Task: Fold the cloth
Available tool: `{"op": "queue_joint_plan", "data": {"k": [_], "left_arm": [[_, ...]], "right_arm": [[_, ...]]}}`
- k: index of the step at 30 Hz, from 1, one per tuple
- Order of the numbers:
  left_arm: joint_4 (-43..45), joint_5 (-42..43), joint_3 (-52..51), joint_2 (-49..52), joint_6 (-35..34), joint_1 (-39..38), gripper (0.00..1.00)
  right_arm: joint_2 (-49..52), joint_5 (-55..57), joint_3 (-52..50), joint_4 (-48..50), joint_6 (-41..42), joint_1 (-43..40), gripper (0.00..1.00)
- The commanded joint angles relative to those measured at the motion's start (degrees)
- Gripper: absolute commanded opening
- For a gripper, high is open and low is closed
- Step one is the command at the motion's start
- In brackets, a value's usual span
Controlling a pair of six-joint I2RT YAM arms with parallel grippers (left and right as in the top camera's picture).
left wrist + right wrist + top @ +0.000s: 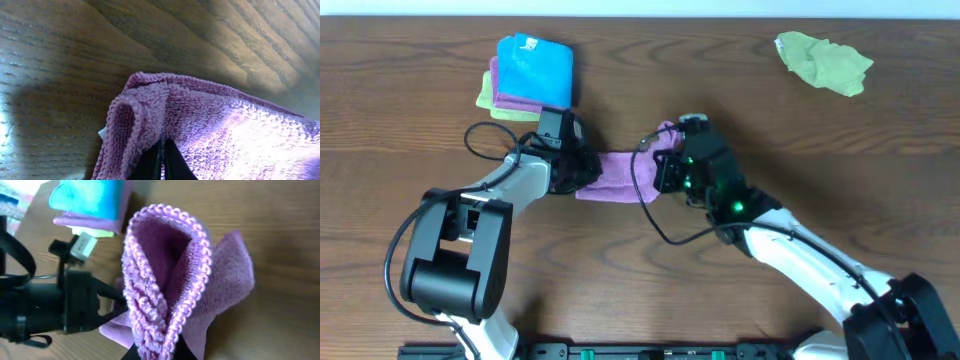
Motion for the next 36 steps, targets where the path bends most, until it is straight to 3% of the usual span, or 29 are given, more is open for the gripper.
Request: {"op": "queue_joint_plan", "data": {"k": [1, 15, 36], "left_arm": [[-1.31, -0.17, 0.24, 0.26, 1.53, -0.13, 0.06], [-6.05, -3.06, 1.38, -5.05, 4.79, 0.68, 0.06], [-17.18, -6.05, 2.08, -15.74, 11.56, 13.55, 0.06]], "right_arm": [[1.57, 1.22, 2.62, -0.76, -1.79, 1.01, 0.01], [10.32, 1.03, 9.99, -2.84, -2.49, 5.81, 0.01], [15.15, 1.05, 12.57, -3.78, -3.50, 9.46, 0.01]]}}
